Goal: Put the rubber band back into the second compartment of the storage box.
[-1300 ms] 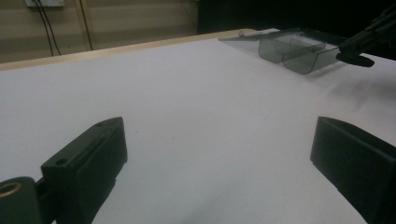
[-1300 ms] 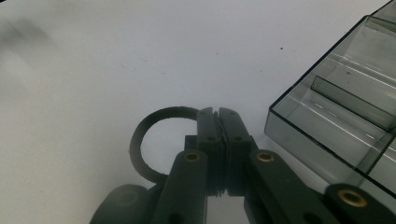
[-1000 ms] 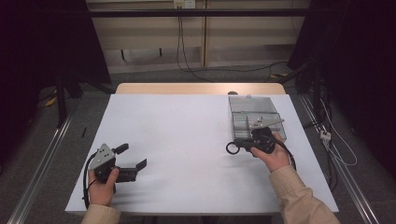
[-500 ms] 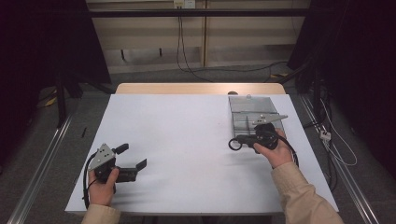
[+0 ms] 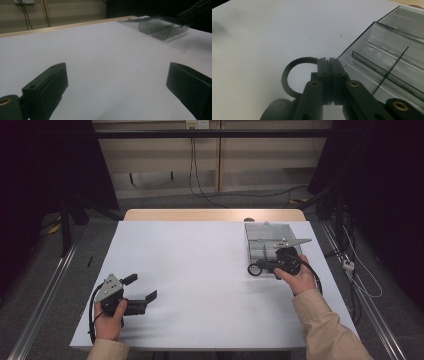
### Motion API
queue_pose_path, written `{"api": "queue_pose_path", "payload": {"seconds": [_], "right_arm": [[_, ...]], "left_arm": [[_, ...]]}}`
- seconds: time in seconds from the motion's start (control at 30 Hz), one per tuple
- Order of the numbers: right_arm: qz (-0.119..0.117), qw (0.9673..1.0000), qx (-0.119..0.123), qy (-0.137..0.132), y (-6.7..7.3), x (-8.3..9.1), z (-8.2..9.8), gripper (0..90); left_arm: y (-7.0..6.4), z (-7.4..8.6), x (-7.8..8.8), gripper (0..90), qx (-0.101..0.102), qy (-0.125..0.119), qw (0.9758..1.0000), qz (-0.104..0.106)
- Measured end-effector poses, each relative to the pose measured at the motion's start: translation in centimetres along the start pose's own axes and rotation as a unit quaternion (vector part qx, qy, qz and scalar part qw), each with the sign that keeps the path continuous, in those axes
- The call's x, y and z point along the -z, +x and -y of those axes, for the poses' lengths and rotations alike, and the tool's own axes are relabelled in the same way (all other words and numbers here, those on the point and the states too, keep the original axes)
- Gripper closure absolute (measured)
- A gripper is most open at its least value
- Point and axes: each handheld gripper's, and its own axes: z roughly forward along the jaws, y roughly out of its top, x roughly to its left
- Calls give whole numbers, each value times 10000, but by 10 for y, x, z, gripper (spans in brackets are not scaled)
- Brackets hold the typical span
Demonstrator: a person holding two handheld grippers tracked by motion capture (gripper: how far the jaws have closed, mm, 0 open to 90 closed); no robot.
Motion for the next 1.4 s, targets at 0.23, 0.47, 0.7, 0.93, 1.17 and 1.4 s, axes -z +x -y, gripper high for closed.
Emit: {"api": "queue_pose_path", "payload": {"seconds": [0.23,0.47,0.7,0.93,1.17,1.4], "right_arm": [[45,10000,-34,-21,-7,1,-1,882],[116,9999,-70,-27,-12,2,-2,882],[148,9999,-86,-19,-16,1,-3,882],[173,9998,-102,-4,-19,0,-3,882],[197,9997,-121,17,-22,-2,-3,882],[238,9996,-134,4,-25,-2,-3,882]], "left_arm": [[0,0,0,37,16,4,10000,-2],[0,0,0,36,14,1,10000,1],[0,0,0,37,24,-2,10000,-8],[0,0,0,36,15,-12,10000,0],[0,1,0,36,30,-19,10000,0],[1,1,0,36,31,-19,10000,-1]]}}
